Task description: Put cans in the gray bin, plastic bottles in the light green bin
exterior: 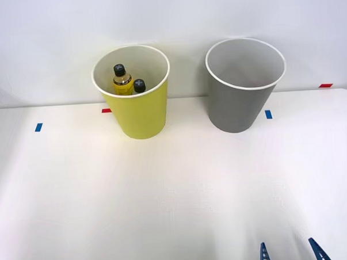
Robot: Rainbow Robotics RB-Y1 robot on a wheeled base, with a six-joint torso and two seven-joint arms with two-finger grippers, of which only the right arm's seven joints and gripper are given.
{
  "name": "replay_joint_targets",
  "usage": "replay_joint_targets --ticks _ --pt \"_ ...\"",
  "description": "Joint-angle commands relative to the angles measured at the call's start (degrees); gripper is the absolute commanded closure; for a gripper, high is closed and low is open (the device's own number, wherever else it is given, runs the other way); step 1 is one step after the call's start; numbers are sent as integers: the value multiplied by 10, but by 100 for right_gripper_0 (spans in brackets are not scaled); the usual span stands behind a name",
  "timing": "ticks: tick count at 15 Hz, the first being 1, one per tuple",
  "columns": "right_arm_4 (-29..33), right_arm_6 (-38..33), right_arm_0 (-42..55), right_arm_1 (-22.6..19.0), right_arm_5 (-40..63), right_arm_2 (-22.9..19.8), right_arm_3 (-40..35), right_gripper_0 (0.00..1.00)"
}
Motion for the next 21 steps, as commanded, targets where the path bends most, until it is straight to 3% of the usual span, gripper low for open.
replay_joint_targets --ticks 1,21 --pt "0 0 0 0 0 0 0 0" --pt "0 0 0 0 0 0 0 0"
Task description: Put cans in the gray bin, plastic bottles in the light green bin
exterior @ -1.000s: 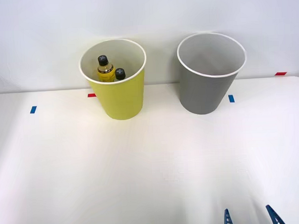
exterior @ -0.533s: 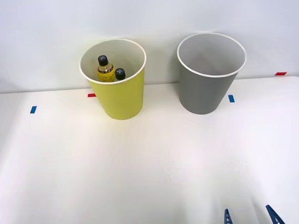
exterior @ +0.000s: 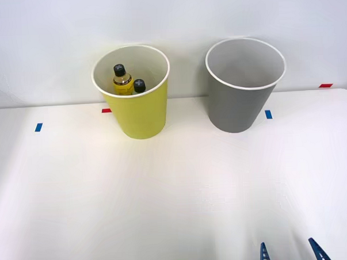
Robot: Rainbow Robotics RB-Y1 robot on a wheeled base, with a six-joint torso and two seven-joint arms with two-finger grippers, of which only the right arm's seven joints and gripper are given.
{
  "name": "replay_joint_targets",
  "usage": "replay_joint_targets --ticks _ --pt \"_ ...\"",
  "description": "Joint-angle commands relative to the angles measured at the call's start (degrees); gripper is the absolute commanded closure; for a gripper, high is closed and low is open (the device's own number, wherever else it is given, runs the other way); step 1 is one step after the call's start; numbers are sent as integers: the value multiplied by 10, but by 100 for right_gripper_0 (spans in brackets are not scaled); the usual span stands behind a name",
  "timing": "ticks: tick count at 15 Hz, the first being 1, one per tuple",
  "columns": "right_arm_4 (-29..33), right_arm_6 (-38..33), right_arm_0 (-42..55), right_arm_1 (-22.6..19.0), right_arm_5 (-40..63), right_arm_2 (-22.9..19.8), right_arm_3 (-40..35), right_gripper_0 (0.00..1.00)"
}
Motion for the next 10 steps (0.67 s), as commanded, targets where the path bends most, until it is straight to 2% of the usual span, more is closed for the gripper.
replay_joint_targets --ticks 1,10 --pt "0 0 0 0 0 0 0 0" --pt "0 0 0 0 0 0 0 0"
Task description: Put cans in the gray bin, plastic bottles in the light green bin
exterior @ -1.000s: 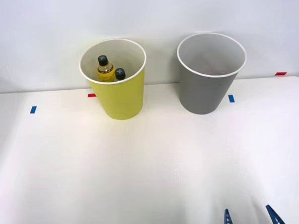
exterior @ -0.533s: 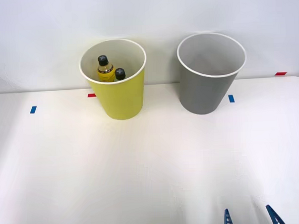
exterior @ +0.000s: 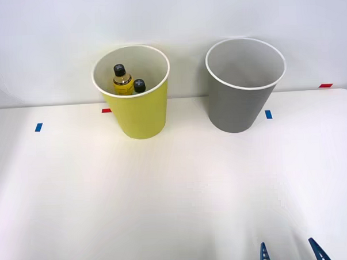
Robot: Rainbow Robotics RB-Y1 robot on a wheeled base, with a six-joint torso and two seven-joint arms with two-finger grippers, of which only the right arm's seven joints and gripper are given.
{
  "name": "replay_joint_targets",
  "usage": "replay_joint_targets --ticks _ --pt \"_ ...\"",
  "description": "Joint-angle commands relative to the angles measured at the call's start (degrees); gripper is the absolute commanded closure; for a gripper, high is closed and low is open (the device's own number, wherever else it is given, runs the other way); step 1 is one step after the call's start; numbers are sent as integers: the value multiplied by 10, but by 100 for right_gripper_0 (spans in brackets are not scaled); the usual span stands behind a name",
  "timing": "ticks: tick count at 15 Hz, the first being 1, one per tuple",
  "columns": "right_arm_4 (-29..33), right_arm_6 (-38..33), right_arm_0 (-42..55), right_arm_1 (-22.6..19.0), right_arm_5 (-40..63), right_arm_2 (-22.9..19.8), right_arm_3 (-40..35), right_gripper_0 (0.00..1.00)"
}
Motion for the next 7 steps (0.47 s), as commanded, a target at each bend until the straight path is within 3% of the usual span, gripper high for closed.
replay_joint_targets --ticks 1,7 --pt "0 0 0 0 0 0 0 0" --pt "0 0 0 0 0 0 0 0"
